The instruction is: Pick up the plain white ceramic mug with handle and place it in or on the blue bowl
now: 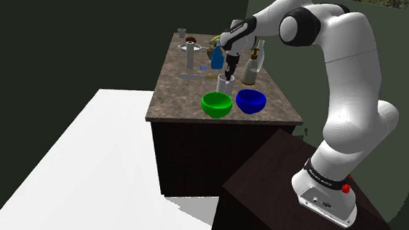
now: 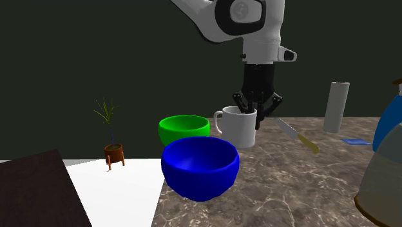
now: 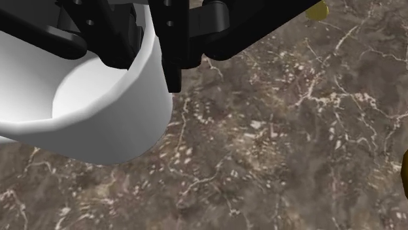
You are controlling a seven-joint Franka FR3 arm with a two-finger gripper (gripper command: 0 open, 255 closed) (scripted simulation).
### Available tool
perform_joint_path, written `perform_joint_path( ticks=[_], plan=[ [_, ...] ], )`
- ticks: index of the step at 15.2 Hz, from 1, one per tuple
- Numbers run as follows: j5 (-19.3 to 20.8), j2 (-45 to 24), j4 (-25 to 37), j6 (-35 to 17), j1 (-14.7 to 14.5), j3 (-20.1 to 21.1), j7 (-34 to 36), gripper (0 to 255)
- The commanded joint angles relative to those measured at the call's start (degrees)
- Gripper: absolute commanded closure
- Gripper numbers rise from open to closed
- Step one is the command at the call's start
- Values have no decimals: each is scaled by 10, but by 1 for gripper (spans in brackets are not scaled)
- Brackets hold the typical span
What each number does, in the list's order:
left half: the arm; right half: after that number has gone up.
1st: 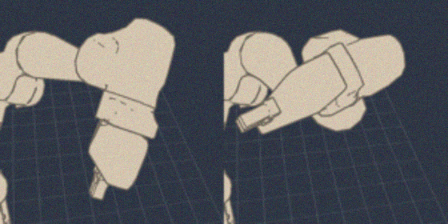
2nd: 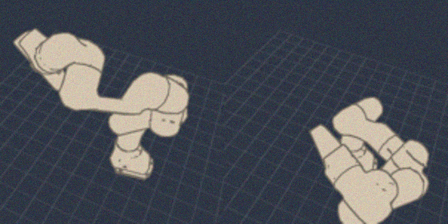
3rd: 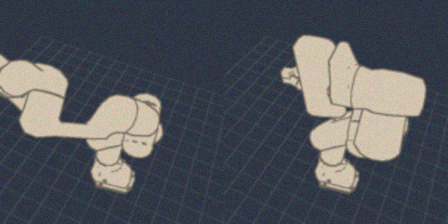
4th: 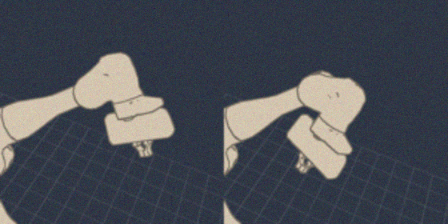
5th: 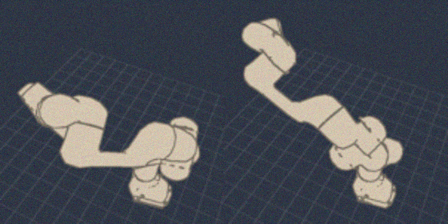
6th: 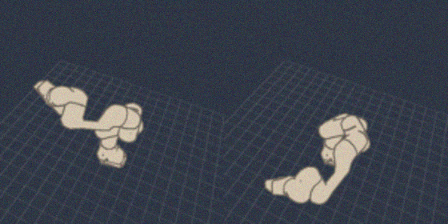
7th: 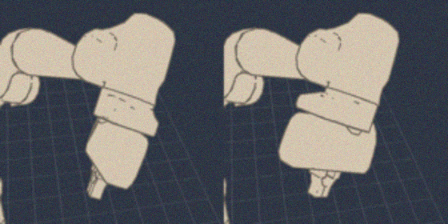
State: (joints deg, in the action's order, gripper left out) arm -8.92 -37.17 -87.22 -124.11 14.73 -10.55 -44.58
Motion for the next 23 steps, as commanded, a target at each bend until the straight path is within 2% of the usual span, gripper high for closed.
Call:
perform_joint_path(
  ticks=[1,22,23],
  plan=[
    [2,8,2,10,-1,-1,1,255],
    [16,65,72,136,-3,-9,12,255],
    [18,90,35,124,-3,-12,7,255]
  ],
)
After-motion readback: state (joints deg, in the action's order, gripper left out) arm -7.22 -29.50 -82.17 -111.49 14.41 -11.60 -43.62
